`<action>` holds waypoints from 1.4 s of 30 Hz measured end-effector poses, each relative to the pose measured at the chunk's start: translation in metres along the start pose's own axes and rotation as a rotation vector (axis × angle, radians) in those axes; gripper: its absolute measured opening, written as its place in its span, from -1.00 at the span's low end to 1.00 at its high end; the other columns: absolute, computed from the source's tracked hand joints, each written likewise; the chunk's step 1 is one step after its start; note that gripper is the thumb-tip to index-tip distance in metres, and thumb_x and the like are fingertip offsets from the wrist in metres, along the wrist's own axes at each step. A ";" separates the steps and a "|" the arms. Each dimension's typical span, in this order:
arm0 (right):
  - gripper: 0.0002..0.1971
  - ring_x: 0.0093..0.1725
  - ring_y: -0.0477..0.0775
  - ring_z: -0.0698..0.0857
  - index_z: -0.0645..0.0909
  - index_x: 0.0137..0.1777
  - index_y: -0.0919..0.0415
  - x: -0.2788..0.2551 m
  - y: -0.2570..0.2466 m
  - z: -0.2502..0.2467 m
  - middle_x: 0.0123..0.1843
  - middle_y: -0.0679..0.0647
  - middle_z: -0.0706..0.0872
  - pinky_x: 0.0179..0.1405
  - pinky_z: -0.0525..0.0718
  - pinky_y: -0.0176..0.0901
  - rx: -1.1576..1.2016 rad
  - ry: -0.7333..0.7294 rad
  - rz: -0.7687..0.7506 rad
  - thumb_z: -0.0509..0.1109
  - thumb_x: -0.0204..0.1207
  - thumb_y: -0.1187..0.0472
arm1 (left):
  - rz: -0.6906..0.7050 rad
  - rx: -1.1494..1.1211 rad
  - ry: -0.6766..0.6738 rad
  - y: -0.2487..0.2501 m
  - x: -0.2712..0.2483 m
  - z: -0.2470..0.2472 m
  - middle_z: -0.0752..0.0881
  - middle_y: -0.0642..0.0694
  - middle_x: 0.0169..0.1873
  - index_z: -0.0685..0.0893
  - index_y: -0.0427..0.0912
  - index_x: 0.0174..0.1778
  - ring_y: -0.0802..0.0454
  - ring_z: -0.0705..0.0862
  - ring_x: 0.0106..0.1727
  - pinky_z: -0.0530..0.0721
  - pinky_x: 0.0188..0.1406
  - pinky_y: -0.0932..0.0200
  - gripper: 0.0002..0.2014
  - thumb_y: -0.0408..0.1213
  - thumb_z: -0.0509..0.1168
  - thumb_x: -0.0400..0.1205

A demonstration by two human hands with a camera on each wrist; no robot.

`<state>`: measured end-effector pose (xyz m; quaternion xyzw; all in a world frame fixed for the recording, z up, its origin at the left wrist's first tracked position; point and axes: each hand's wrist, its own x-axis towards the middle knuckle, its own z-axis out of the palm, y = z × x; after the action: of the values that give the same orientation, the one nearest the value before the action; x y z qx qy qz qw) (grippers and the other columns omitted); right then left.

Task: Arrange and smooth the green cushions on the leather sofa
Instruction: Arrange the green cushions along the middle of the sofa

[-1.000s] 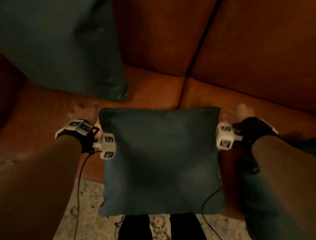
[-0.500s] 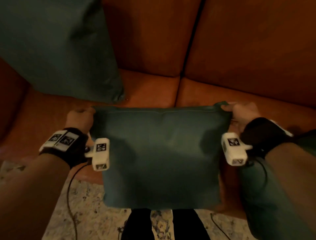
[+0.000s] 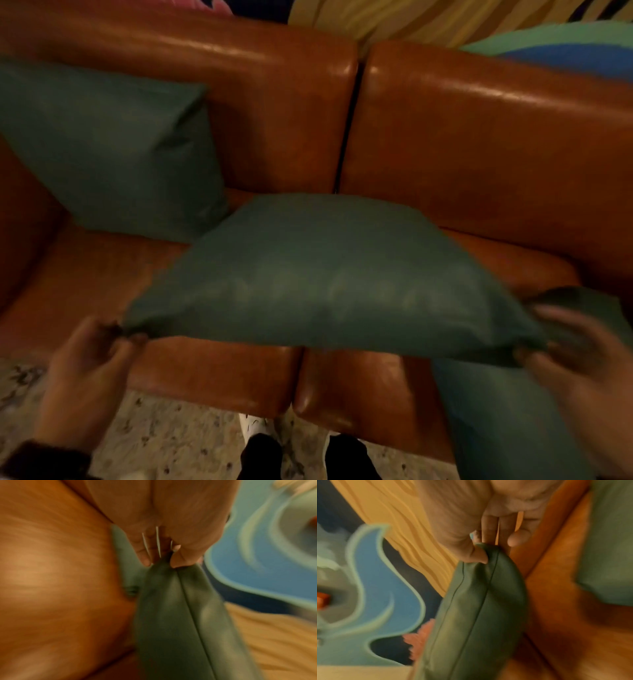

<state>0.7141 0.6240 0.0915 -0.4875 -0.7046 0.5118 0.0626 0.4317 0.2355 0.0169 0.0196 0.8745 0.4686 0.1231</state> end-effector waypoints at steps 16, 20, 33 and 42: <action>-0.25 0.22 0.15 0.69 0.44 0.31 -0.08 0.006 0.172 0.133 0.38 0.06 0.63 0.30 0.60 0.04 -0.113 -0.130 0.482 0.52 0.19 -0.40 | -0.436 0.372 -0.230 -0.105 -0.037 0.088 0.51 -0.30 0.44 0.41 -0.06 0.52 -0.33 0.47 0.41 0.39 0.44 -0.26 -0.36 0.19 0.08 0.57; -0.30 0.37 0.17 0.62 0.34 0.51 -0.01 0.047 0.135 0.132 0.49 0.10 0.54 0.44 0.49 0.02 -0.115 -0.082 0.324 0.50 0.42 -0.13 | -0.305 0.265 -0.348 -0.086 0.002 0.116 0.39 -0.12 0.55 0.19 0.17 0.60 -0.17 0.39 0.53 0.32 0.55 -0.14 -0.30 0.20 0.27 0.57; 0.00 0.32 0.07 0.61 0.23 0.51 -0.16 -0.009 0.171 0.134 0.43 0.00 0.58 0.41 0.52 0.03 -0.163 -0.398 0.506 0.61 0.10 -0.36 | -0.428 0.072 -0.468 -0.142 -0.068 0.080 0.49 0.08 0.48 0.22 0.38 0.55 0.08 0.49 0.46 0.43 0.51 -0.13 -0.06 0.47 0.37 0.24; -0.69 -0.29 -0.18 0.61 0.57 -0.37 -0.07 0.070 0.059 0.179 -0.35 -0.15 0.62 -0.23 0.58 -0.26 -0.648 -0.419 -0.189 0.60 0.25 -0.20 | 0.463 0.707 -0.420 -0.048 0.023 0.128 0.40 -0.14 0.54 0.29 -0.01 0.59 -0.19 0.32 0.56 0.30 0.53 -0.19 -0.39 0.14 0.01 0.62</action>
<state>0.6093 0.5580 -0.0671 -0.2998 -0.8690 0.3432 -0.1926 0.4427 0.3162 -0.0950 0.3494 0.9092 0.1430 0.1755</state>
